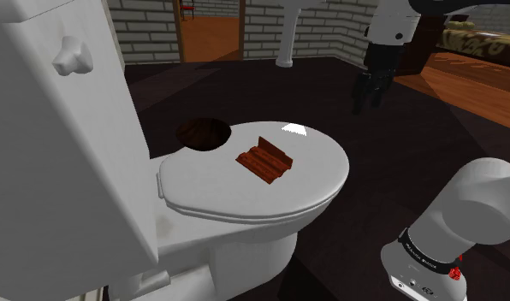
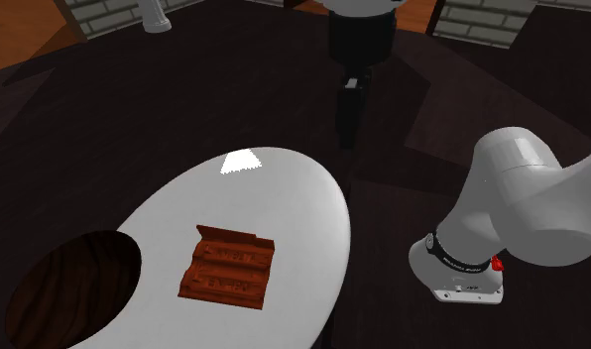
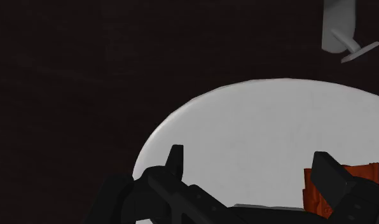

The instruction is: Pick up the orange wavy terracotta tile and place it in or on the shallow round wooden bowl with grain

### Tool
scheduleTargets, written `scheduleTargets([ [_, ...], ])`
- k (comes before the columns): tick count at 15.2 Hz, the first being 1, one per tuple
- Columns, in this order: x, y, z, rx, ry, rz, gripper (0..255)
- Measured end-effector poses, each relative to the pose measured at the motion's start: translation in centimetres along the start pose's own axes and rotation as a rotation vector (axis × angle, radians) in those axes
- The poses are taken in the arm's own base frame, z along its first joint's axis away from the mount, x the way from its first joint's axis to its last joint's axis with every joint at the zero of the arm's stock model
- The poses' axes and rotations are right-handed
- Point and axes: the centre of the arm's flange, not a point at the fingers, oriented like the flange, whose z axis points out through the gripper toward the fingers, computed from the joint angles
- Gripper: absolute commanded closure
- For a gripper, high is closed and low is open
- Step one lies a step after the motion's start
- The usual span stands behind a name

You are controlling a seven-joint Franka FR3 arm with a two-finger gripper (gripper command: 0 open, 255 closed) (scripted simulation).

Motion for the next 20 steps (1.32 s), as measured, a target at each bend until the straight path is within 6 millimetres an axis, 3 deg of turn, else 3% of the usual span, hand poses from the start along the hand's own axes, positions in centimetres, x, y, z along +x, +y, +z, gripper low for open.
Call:
scheduleTargets([
  [5,2.2,-2.3,1.9,0.001,0.021,-0.019,0],
  [20,13.7,-12.9,11.9,0.011,0.136,-0.114,0],
])
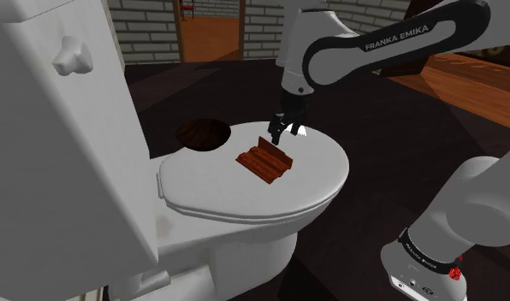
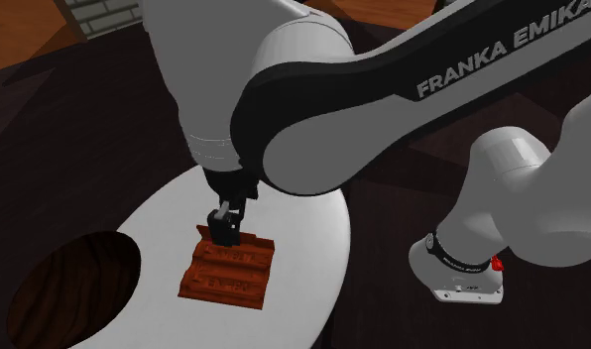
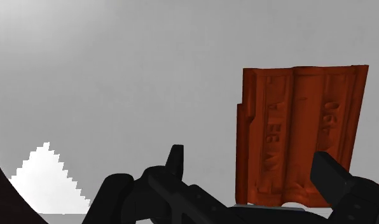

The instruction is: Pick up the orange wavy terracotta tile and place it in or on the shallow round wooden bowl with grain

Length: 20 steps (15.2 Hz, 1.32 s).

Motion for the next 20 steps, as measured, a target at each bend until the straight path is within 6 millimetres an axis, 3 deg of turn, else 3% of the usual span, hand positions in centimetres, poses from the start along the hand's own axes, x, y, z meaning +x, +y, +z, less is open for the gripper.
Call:
scheduleTargets([
  [8,0.5,-0.7,4.2,0.002,0.008,-0.006,0],
  [15,0.5,-0.8,4.7,0.002,0.009,-0.006,0],
  [16,0.5,-0.8,4.7,0.002,0.009,-0.006,255],
  [20,0.5,-0.8,4.7,0.002,0.009,-0.006,255],
])
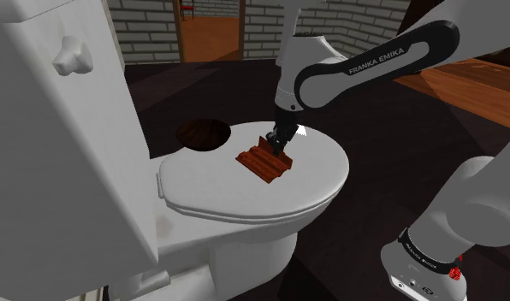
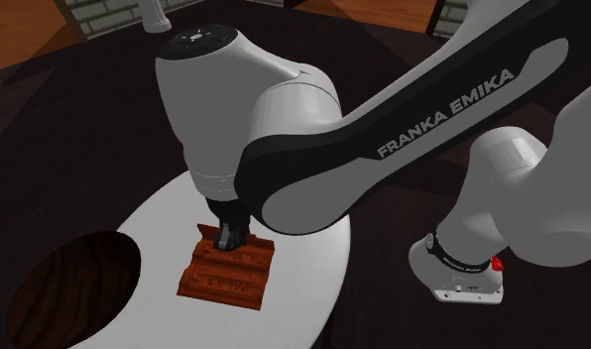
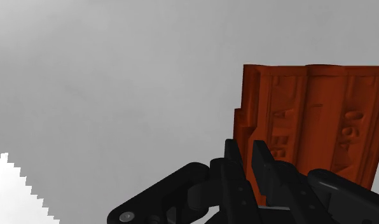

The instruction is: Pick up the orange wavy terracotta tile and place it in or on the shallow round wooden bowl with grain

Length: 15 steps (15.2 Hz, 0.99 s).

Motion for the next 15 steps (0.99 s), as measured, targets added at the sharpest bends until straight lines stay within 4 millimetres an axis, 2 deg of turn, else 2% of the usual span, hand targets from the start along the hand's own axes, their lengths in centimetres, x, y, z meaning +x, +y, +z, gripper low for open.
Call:
scheduleTargets([
  [7,0.0,0.0,-0.2,0.000,0.000,0.000,255],
  [15,0.2,0.0,-4.2,0.000,0.000,0.000,255],
])
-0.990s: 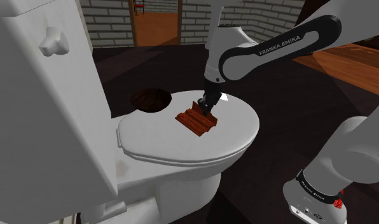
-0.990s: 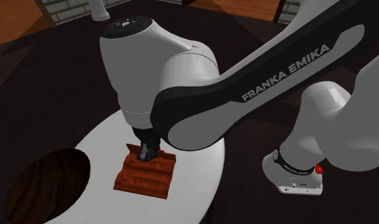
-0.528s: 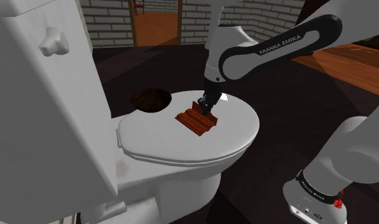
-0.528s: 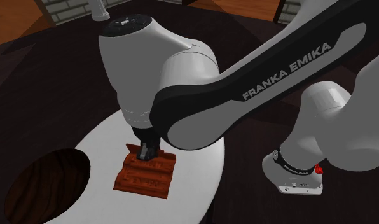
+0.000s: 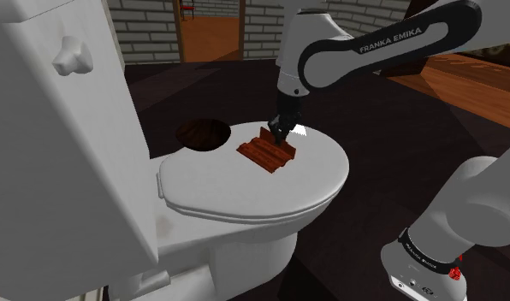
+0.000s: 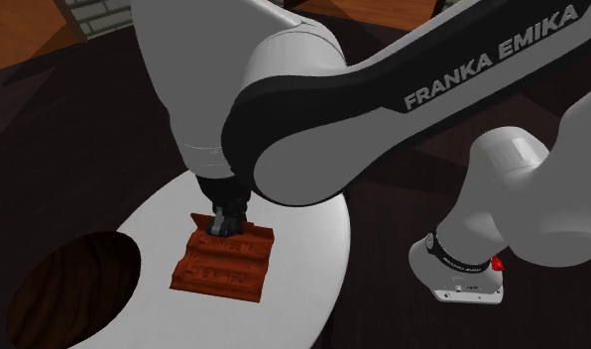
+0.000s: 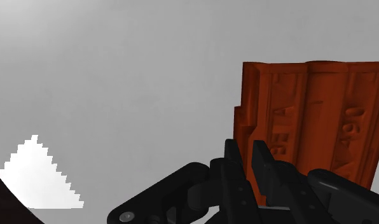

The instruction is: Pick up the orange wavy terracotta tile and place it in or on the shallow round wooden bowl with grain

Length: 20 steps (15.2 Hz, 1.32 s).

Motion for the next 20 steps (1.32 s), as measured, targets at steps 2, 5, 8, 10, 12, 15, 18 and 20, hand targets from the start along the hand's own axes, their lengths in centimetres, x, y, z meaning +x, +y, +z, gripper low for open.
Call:
scheduleTargets([
  [2,0.1,-0.1,-0.9,0.000,0.000,0.000,255],
  [5,0.2,-0.1,-2.6,0.000,0.000,0.000,255],
  [8,0.4,-0.1,-4.1,0.000,0.000,0.000,255],
  [10,0.3,-0.2,-5.2,0.000,0.000,0.000,255],
  [12,0.4,-0.2,-6.3,0.000,0.000,0.000,255],
  [15,0.4,-0.3,-7.6,0.000,0.000,0.000,255],
  [18,3.1,-1.1,-8.1,-0.001,-0.001,0.000,255],
  [20,5.5,-2.0,-8.1,-0.001,0.000,0.000,255],
])
